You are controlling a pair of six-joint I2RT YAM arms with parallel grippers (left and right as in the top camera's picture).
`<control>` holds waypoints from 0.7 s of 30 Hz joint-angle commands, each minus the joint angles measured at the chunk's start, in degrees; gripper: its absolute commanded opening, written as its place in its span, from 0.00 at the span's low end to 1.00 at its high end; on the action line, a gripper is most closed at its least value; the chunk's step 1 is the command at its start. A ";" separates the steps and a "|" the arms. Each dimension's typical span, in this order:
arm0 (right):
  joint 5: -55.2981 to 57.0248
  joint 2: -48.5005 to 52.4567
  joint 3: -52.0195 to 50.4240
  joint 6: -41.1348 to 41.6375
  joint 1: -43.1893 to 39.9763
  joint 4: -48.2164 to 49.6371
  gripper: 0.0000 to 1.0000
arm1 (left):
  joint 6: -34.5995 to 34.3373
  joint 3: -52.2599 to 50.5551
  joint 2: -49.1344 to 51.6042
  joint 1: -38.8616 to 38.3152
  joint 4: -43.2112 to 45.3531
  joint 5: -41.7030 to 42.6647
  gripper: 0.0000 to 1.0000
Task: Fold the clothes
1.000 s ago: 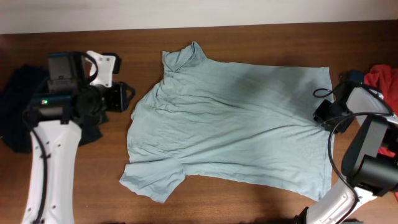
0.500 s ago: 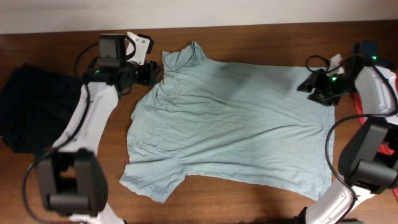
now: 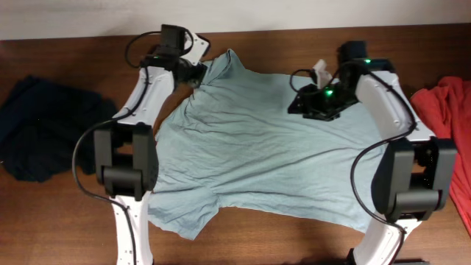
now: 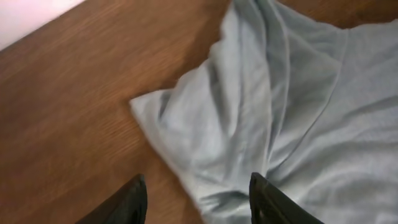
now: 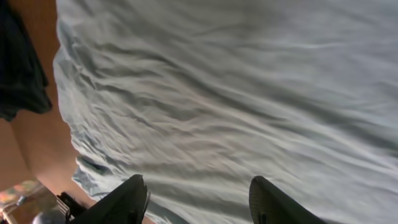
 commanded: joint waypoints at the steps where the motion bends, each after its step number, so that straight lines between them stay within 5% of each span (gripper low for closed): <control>1: 1.97 -0.57 0.81 1.57 1.40 0.44 0.59 | 5.35 1.62 2.38 -1.62 -0.72 -1.62 0.53; 7: 2.01 -0.57 0.81 2.82 1.73 1.25 0.59 | 6.36 1.62 5.77 -3.23 -1.18 -3.32 0.51; 15: 2.03 -0.57 0.81 2.86 1.73 1.29 0.60 | 6.10 2.56 6.38 -3.67 0.52 -4.72 0.34; 21: 3.32 -0.57 0.81 2.89 1.73 1.22 0.60 | 6.12 6.08 6.38 -3.67 -0.02 -7.63 0.34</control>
